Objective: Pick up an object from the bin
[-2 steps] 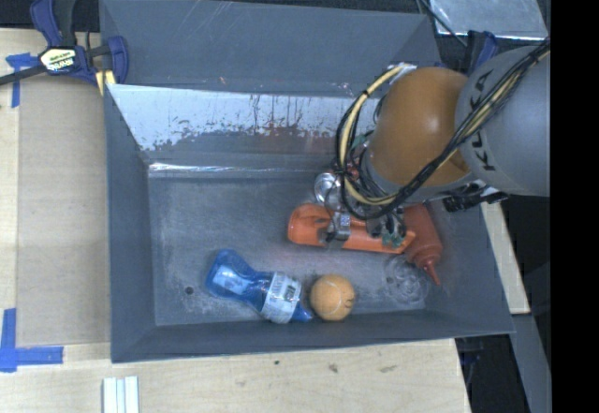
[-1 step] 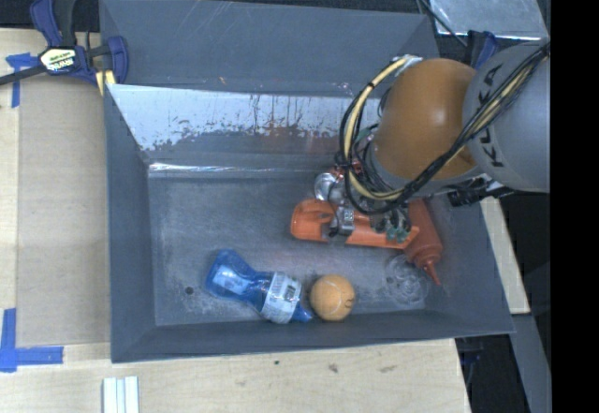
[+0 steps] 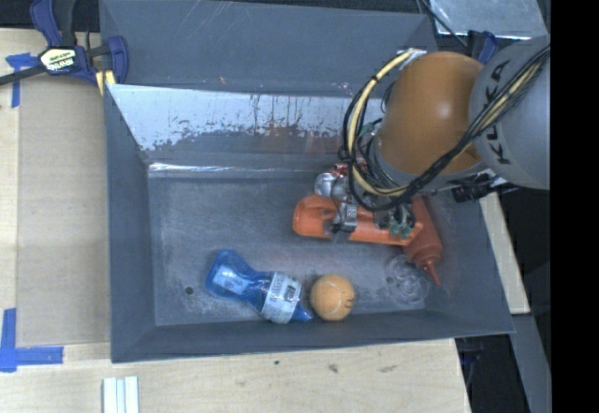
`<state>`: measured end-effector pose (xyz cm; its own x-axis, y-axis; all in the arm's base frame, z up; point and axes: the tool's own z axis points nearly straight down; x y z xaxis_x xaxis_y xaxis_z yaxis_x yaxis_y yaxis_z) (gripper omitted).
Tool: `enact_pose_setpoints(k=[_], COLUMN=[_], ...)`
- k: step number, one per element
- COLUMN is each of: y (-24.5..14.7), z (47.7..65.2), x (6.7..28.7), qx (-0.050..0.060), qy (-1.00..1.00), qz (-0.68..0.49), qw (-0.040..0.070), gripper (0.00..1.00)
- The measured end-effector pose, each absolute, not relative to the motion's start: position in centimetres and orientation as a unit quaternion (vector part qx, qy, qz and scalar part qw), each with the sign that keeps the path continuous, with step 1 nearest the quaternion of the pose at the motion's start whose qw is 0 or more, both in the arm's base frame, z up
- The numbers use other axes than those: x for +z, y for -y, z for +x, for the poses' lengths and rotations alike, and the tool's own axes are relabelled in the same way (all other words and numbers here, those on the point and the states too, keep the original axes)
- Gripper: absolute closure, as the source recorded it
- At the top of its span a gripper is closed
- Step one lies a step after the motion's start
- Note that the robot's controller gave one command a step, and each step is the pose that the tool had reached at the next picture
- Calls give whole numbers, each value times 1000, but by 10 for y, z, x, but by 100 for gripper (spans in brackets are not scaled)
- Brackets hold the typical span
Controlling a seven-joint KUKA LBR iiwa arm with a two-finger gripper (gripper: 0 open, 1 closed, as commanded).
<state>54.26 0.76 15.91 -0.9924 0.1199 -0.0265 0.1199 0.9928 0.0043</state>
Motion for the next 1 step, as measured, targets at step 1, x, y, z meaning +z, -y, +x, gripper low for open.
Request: enact_pose_setpoints(k=[1], y=[-8], z=[543], x=[166], qx=[1], qy=[-998], qz=[60], qw=[15], gripper=[100])
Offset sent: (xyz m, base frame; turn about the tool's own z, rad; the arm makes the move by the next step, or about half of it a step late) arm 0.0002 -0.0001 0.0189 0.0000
